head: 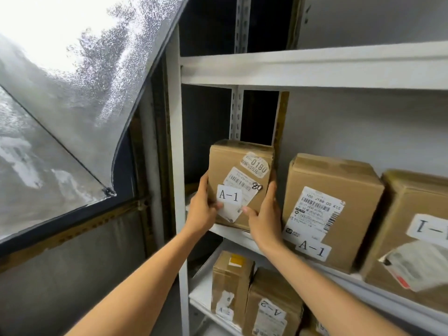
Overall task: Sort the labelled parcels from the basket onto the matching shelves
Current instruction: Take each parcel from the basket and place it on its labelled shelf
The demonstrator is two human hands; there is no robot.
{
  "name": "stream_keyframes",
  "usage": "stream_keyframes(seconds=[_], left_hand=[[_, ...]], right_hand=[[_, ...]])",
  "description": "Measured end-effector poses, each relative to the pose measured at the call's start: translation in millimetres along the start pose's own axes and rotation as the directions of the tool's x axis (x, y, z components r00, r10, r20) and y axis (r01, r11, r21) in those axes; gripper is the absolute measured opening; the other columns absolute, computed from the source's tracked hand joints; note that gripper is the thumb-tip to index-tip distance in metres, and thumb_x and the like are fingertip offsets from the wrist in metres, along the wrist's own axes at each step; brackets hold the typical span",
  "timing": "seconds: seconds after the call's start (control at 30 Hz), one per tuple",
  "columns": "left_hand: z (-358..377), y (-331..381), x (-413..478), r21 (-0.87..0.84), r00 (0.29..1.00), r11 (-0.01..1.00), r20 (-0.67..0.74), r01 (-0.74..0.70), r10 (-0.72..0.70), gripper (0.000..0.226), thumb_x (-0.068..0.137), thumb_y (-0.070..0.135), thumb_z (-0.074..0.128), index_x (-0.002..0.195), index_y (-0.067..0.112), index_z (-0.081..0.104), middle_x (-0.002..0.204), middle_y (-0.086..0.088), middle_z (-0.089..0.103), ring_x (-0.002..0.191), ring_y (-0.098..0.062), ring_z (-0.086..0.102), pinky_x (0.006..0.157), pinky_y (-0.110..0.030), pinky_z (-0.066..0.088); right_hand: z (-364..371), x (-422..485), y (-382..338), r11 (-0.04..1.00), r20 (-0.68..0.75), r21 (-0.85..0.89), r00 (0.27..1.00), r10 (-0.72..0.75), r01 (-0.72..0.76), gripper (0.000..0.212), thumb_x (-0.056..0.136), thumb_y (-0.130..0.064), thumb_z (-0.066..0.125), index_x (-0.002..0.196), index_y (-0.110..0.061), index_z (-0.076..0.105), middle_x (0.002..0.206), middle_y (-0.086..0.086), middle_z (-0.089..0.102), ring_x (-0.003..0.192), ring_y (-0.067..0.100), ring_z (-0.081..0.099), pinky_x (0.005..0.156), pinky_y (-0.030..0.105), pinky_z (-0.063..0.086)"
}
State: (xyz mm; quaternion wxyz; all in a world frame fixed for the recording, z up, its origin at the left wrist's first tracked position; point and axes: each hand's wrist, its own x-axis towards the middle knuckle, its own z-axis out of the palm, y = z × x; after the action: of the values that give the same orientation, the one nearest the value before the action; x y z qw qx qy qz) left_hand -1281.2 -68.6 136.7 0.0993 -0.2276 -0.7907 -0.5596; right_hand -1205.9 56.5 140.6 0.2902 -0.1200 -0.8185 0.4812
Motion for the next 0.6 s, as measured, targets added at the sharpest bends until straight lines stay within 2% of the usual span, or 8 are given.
stream_keyframes(seconds=[0.1,0.2,0.3,0.4,0.47,0.6], left_hand=[[6,-2,6,0.023,1.000,1.000,-0.006,0.020,-0.020,0.072,0.089,-0.005,0.054,0.146,0.026,0.022,0.128,0.009,0.051,0.117,-0.007,0.047,0.097,-0.039,0.046],[8,-2,7,0.043,0.999,0.998,-0.001,0.040,-0.040,0.069,0.090,-0.002,0.054,0.145,0.024,0.022,0.132,0.003,0.054,0.124,-0.019,0.050,0.097,-0.041,0.047],[7,0,-3,0.091,0.997,0.993,-0.015,0.071,-0.070,0.077,0.088,0.002,0.061,0.149,0.019,0.017,0.137,-0.002,0.052,0.127,-0.022,0.049,0.096,-0.033,0.045],[7,6,-26,0.129,0.991,0.985,-0.079,0.116,-0.107,0.082,0.087,0.008,0.065,0.151,0.013,0.014,0.143,-0.008,0.047,0.131,-0.024,0.045,0.104,-0.038,0.040],[4,12,-40,0.180,0.989,0.977,-0.115,0.118,-0.098,0.076,0.088,0.008,0.064,0.149,0.012,0.019,0.141,-0.010,0.048,0.129,-0.026,0.048,0.103,-0.038,0.041],[-1,35,-70,0.286,0.987,0.954,-0.149,0.095,-0.054,0.056,0.088,0.007,0.064,0.137,0.013,0.039,0.130,-0.007,0.057,0.119,-0.022,0.055,0.095,-0.031,0.044]], right_hand=[[2,4,1,1.000,-0.011,-0.028,1.000,0.003,-0.003,0.096,0.090,-0.009,0.063,0.152,-0.031,-0.007,0.153,0.004,0.030,0.140,0.022,0.031,0.111,0.043,0.034],[3,2,2,0.998,-0.017,-0.068,1.000,-0.015,0.014,0.098,0.089,-0.013,0.064,0.152,-0.031,-0.010,0.155,0.004,0.025,0.142,0.023,0.027,0.112,0.046,0.033],[0,-1,0,0.995,0.000,-0.100,1.000,-0.022,0.022,0.100,0.090,-0.018,0.065,0.152,-0.029,-0.012,0.158,0.006,0.017,0.145,0.025,0.021,0.113,0.046,0.028],[-2,-13,-5,0.989,0.019,-0.140,0.999,-0.044,0.047,0.105,0.088,-0.019,0.066,0.149,-0.033,-0.019,0.160,0.010,0.006,0.147,0.028,0.012,0.116,0.054,0.021],[-6,-23,-12,0.984,0.015,-0.147,0.995,-0.097,0.098,0.108,0.087,-0.017,0.067,0.148,-0.035,-0.020,0.159,0.009,0.008,0.146,0.028,0.014,0.114,0.055,0.026],[-22,-44,-25,0.977,0.083,-0.100,0.980,-0.182,0.190,0.103,0.090,-0.019,0.065,0.151,-0.029,-0.017,0.159,0.004,0.007,0.147,0.025,0.009,0.117,0.048,0.022]])
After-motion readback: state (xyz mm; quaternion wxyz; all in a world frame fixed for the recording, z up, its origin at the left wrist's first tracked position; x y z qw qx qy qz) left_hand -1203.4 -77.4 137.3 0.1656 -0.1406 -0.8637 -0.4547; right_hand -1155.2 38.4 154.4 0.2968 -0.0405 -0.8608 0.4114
